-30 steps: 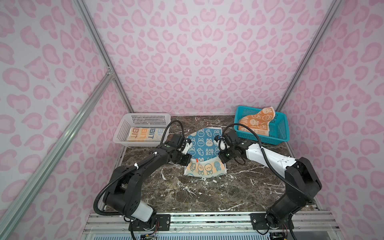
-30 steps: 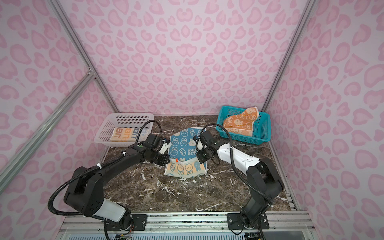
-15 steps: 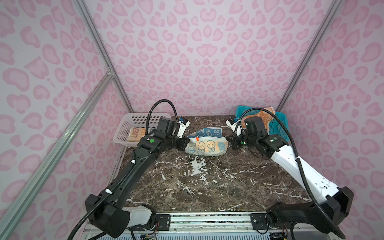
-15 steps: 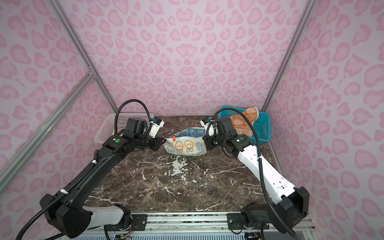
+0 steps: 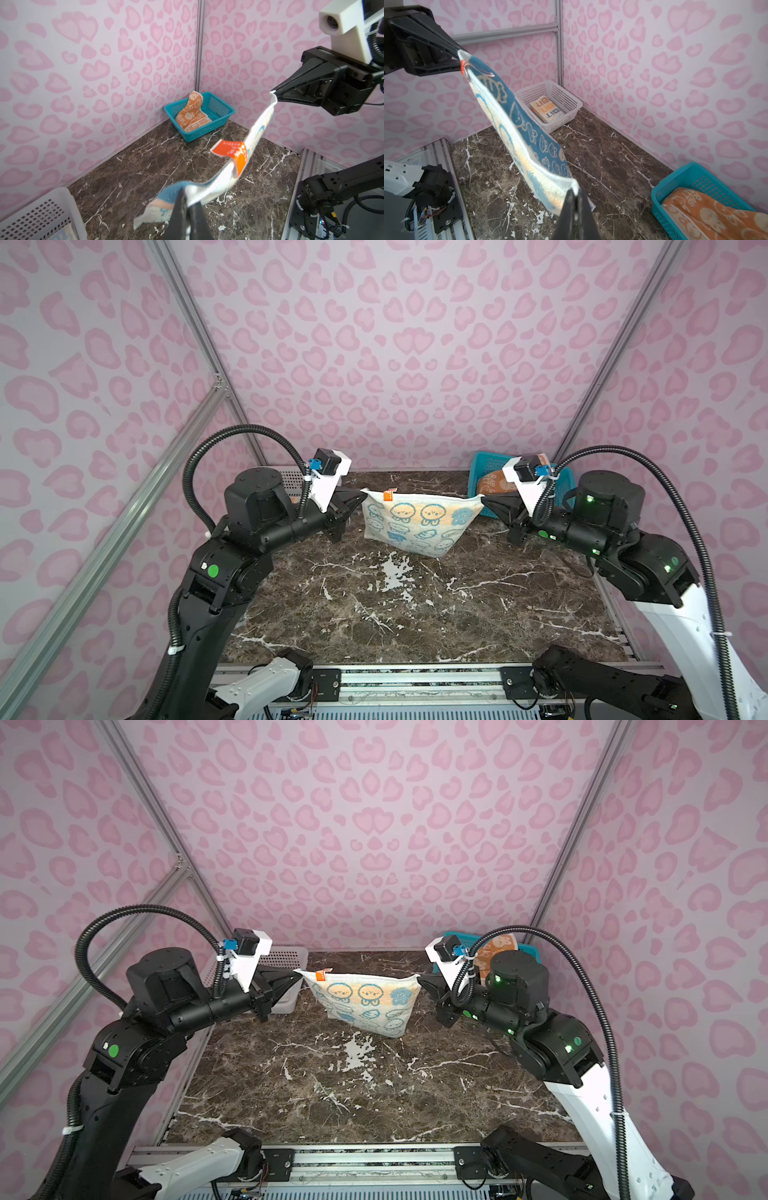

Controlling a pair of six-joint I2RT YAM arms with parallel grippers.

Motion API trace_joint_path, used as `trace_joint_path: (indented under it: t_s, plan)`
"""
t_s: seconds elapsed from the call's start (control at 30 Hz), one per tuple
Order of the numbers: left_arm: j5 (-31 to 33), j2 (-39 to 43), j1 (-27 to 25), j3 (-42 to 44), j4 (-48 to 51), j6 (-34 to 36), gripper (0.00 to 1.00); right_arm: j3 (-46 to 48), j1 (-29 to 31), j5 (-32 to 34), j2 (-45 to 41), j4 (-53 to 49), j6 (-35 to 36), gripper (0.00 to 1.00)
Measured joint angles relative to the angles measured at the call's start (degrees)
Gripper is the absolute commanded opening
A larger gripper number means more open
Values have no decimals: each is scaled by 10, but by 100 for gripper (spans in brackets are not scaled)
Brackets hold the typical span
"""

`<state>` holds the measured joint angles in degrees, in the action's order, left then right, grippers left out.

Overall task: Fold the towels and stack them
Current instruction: 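Lift the blue towel by its edge with both grippers, holding it hanging, then lay the hanging blue towel down, folding it over itself toward the robot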

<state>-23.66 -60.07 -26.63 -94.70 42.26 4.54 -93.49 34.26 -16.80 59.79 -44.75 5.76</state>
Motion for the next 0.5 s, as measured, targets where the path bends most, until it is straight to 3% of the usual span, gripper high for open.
trace_joint_path:
  t_s: [0.2,0.3,0.5]
  plan:
    - [-44,10,-1,-31,-35,-23,3,-41,5,17,-17,19,-2,0]
    - [-34,-1,-1,-33,-56,-31,4,-59,-7,26,6,34,-2,0]
    - [14,-83,14,-24,-81,-30,4,-51,-109,-6,90,51,-31,0]
